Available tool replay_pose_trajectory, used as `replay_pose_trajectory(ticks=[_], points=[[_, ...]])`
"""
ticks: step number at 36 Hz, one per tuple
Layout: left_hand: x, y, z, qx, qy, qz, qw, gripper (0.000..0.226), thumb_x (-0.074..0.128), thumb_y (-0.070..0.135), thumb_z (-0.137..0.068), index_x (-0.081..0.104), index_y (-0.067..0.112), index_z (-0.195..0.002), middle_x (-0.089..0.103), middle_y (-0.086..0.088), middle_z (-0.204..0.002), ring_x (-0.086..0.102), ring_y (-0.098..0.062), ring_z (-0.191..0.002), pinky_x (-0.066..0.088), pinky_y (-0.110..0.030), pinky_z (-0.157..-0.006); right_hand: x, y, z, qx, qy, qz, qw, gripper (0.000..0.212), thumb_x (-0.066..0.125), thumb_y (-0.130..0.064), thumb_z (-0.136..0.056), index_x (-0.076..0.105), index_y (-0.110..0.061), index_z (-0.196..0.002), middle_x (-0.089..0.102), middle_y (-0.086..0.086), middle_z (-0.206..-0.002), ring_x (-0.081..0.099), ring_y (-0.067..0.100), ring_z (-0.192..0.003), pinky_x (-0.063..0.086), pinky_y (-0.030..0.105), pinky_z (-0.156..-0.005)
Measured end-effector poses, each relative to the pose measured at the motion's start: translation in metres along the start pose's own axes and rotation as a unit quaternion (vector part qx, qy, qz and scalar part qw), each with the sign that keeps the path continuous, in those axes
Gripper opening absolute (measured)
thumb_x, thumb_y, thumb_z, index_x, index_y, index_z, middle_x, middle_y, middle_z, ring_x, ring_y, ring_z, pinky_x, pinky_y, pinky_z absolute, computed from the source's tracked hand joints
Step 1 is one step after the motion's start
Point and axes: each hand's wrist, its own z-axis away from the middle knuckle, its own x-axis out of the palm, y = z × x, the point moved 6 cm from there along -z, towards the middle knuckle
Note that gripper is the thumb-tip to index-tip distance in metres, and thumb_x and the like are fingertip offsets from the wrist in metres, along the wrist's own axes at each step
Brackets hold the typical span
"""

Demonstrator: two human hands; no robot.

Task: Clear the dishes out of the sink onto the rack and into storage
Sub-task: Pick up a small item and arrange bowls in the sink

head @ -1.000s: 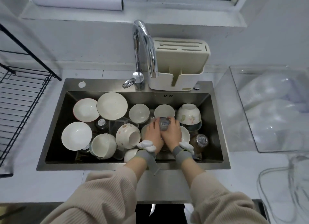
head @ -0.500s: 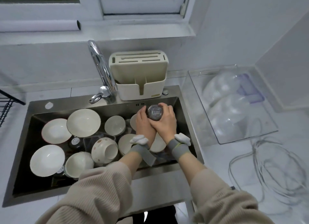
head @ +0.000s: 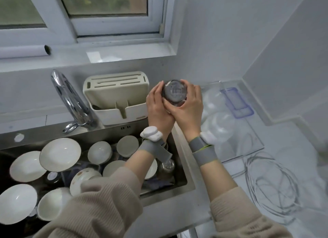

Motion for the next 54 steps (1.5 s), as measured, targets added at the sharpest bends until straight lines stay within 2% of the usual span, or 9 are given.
replay_pose_trajectory(ticks=[6, 11, 17, 20, 24, 31, 41, 49, 54], points=[[0.046, 0.025, -0.017, 0.014, -0.091, 0.000, 0.996, 0.062, 0.066, 0.024, -0.078, 0.050, 0.002, -0.134, 0.053, -0.014, -0.132, 0.049, -0.026, -0.124, 0.038, -0.032, -0.108, -0.031, 0.038, -0.028, 0.037, 0.030, 0.003, 0.999, 0.069, 0.080, -0.047, -0.064, 0.056, -0.014, -0.119, 0.054, 0.002, -0.112, 0.056, 0.017, -0.104, 0.050, 0.029, -0.087], [0.083, 0.017, -0.014, -0.010, -0.156, -0.032, 0.987, 0.063, 0.076, 0.018, -0.072, 0.055, 0.007, -0.130, 0.058, -0.009, -0.127, 0.055, -0.025, -0.117, 0.044, -0.032, -0.101, -0.036, 0.083, -0.034, 0.090, -0.007, 0.010, 0.996, 0.068, 0.082, -0.045, -0.063, 0.056, -0.018, -0.119, 0.055, 0.001, -0.113, 0.051, 0.009, -0.103, 0.040, 0.016, -0.084], [0.111, -0.010, -0.003, -0.034, -0.213, -0.108, 0.971, 0.062, 0.074, 0.027, -0.074, 0.053, 0.013, -0.131, 0.060, -0.004, -0.123, 0.057, -0.024, -0.114, 0.040, -0.036, -0.103, -0.018, 0.119, -0.032, 0.139, -0.102, 0.031, 0.985, 0.064, 0.083, -0.041, -0.065, 0.055, -0.022, -0.119, 0.054, 0.002, -0.111, 0.058, 0.020, -0.102, 0.049, 0.032, -0.086], [0.117, -0.025, 0.003, -0.047, -0.260, -0.196, 0.944, 0.062, 0.070, 0.035, -0.076, 0.051, 0.017, -0.132, 0.060, -0.003, -0.126, 0.054, -0.023, -0.120, 0.015, -0.039, -0.117, -0.004, 0.127, -0.028, 0.146, -0.149, 0.053, 0.977, 0.064, 0.081, -0.039, -0.067, 0.054, -0.019, -0.121, 0.053, 0.006, -0.111, 0.058, 0.026, -0.101, 0.048, 0.035, -0.086], [0.126, -0.037, 0.005, -0.044, -0.316, -0.291, 0.902, 0.061, 0.069, 0.039, -0.077, 0.049, 0.017, -0.130, 0.058, -0.003, -0.123, 0.051, -0.023, -0.121, 0.004, -0.039, -0.119, 0.020, 0.142, -0.026, 0.155, -0.231, 0.099, 0.955, 0.068, 0.078, -0.031, -0.069, 0.051, -0.012, -0.128, 0.051, 0.013, -0.118, 0.056, 0.035, -0.105, 0.045, 0.036, -0.089], [0.139, -0.042, 0.009, -0.044, -0.379, -0.407, 0.830, 0.040, 0.049, 0.020, -0.089, 0.045, 0.009, -0.128, 0.053, -0.007, -0.127, 0.037, -0.025, -0.129, -0.002, -0.047, -0.120, 0.051, 0.151, -0.023, 0.099, -0.337, 0.213, 0.912, 0.040, 0.056, -0.014, -0.082, 0.052, -0.005, -0.120, 0.051, 0.017, -0.123, 0.053, 0.035, -0.107, 0.042, 0.037, -0.085], [0.144, -0.040, 0.007, -0.060, -0.425, -0.474, 0.769, 0.037, 0.038, 0.014, -0.096, 0.049, 0.007, -0.130, 0.060, -0.005, -0.125, 0.030, -0.026, -0.137, -0.003, -0.052, -0.119, 0.069, 0.160, -0.015, 0.084, -0.360, 0.254, 0.894, 0.031, 0.042, -0.008, -0.096, 0.045, -0.005, -0.127, 0.047, 0.017, -0.127, 0.058, 0.037, -0.106, 0.045, 0.041, -0.079], [0.145, -0.035, 0.007, -0.043, -0.434, -0.490, 0.755, 0.040, 0.034, 0.016, -0.099, 0.042, 0.005, -0.137, 0.054, -0.007, -0.131, 0.031, -0.028, -0.135, -0.001, -0.052, -0.119, 0.070, 0.159, -0.020, 0.072, -0.375, 0.280, 0.881, 0.034, 0.038, -0.009, -0.099, 0.042, -0.009, -0.133, 0.046, 0.017, -0.130, 0.056, 0.035, -0.110, 0.046, 0.041, -0.082], [0.144, -0.044, 0.005, -0.053, -0.406, -0.422, 0.809, 0.037, 0.036, 0.017, -0.099, 0.046, 0.009, -0.134, 0.044, -0.008, -0.140, 0.026, -0.025, -0.139, 0.002, -0.046, -0.120, 0.067, 0.154, -0.027, 0.074, -0.384, 0.271, 0.879, 0.031, 0.042, -0.011, -0.096, 0.049, -0.006, -0.126, 0.047, 0.019, -0.128, 0.055, 0.037, -0.110, 0.045, 0.039, -0.085]])
